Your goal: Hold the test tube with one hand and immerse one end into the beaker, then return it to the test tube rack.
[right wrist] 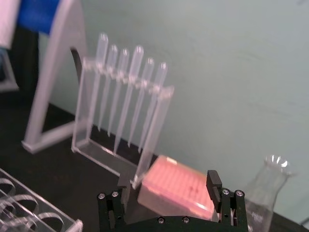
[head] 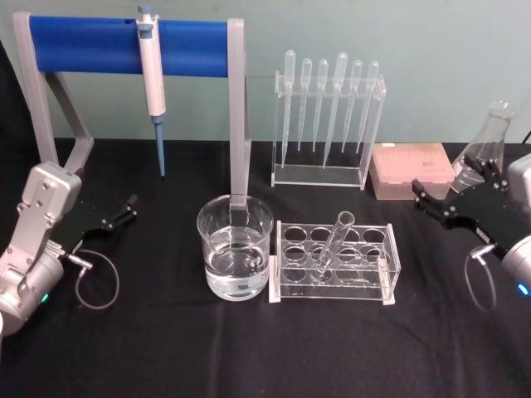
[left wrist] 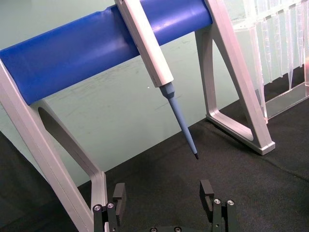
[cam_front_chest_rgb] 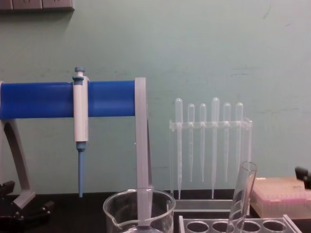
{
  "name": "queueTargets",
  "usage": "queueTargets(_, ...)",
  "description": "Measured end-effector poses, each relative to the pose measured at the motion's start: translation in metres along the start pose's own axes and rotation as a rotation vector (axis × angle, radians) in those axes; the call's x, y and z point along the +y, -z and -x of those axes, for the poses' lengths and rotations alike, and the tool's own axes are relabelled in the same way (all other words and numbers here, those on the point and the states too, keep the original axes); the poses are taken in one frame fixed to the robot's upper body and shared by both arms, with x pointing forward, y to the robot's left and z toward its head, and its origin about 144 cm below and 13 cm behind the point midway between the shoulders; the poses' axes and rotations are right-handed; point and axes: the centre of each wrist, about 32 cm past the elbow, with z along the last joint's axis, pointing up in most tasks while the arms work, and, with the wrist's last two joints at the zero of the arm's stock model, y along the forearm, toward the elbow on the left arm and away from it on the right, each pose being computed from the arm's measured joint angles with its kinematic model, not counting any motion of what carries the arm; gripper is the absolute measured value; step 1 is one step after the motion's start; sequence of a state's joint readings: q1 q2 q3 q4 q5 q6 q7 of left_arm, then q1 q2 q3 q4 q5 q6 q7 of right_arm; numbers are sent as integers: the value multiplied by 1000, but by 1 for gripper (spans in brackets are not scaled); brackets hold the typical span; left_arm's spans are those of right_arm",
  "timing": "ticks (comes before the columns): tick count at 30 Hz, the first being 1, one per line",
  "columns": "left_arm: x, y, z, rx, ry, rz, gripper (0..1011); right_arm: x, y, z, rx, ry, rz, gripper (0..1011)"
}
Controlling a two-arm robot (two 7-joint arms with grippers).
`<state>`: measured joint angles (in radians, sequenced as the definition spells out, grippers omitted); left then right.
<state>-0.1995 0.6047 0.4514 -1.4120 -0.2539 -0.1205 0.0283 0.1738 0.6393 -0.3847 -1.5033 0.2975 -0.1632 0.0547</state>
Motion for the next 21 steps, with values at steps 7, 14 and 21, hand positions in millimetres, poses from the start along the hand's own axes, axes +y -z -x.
queueTargets(7, 0, 0, 0, 0, 0, 0, 1000, -7, -18, -17, 63, -99, -50, 1003)
queueTargets(14, 0, 0, 0, 0, 0, 0, 1000, -14, -28, -32, 119, -308, -45, 1003)
queueTargets(21, 0, 0, 0, 0, 0, 0, 1000, -15, -21, -40, 181, -476, -43, 1003)
